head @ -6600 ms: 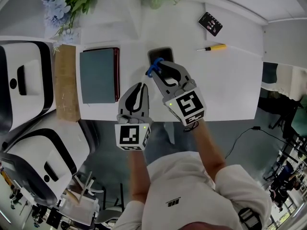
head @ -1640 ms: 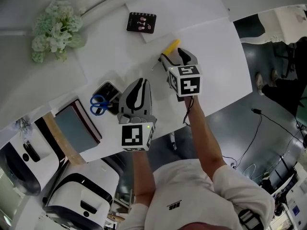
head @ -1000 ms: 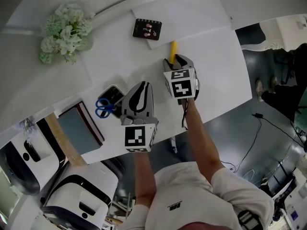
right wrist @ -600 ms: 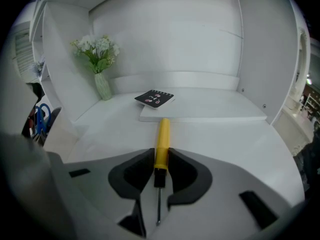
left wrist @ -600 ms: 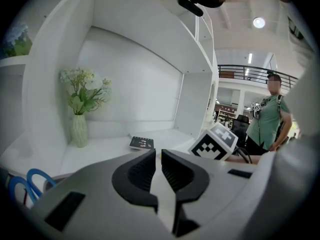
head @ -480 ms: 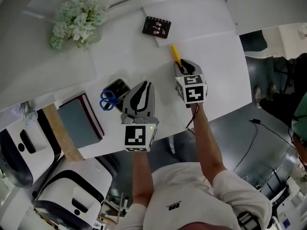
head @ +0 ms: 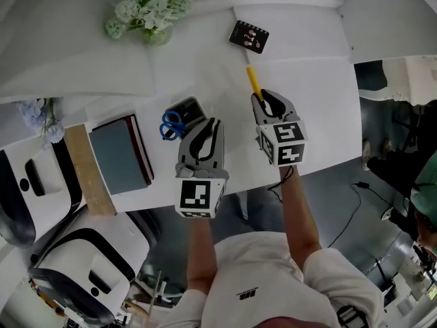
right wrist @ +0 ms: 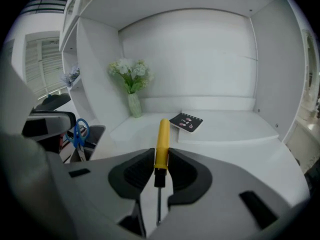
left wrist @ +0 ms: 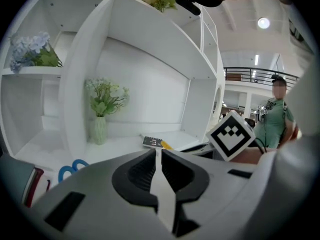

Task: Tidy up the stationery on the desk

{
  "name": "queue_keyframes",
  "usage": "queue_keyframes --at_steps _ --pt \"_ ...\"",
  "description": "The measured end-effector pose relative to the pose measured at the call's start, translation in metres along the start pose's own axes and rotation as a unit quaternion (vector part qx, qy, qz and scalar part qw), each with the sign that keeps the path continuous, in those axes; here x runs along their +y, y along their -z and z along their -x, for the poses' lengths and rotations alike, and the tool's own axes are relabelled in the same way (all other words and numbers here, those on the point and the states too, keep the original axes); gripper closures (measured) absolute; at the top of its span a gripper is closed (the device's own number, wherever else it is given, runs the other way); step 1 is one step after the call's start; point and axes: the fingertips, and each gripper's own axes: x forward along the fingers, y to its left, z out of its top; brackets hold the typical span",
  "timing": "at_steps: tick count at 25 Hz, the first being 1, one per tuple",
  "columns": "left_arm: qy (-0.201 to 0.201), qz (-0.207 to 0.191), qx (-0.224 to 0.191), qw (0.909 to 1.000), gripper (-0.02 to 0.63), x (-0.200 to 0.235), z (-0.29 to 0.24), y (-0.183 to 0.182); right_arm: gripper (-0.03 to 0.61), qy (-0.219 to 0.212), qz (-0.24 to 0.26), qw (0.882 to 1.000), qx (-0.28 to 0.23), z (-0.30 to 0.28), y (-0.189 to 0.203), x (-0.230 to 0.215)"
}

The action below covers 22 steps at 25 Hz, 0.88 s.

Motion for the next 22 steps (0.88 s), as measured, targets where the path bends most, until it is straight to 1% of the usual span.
queue_keyframes --at_steps 5,9,13,16,22 --pt "-0.028 0.012 -0.009 0.9995 0.614 0.021 0.027 0.003 0.506 -0.053 -0.005 0.998 -0.037 0.010 -0.021 0.044" --pt "-0.051 0.021 -0.013 0.9984 0.614 0.040 0.045 0.006 0.506 -0.092 -0.002 0.994 -0.055 0.011 -0.031 0.081" --pt "-0.067 0.035 -0.019 0.9970 0.614 0.054 0.060 0.010 0.506 -0.122 0.007 0.989 -0.080 0.010 -0.041 0.113" --pt "-0.079 0.038 -0.021 0.9959 0.614 0.062 0.070 0.012 0.506 -0.143 0.017 0.985 -0.098 0.010 -0.047 0.135" --pt "-0.092 0.053 -0.022 0.9941 0.614 0.072 0.081 0.020 0.505 -0.179 0.036 0.975 -0.124 0.011 -0.052 0.168"
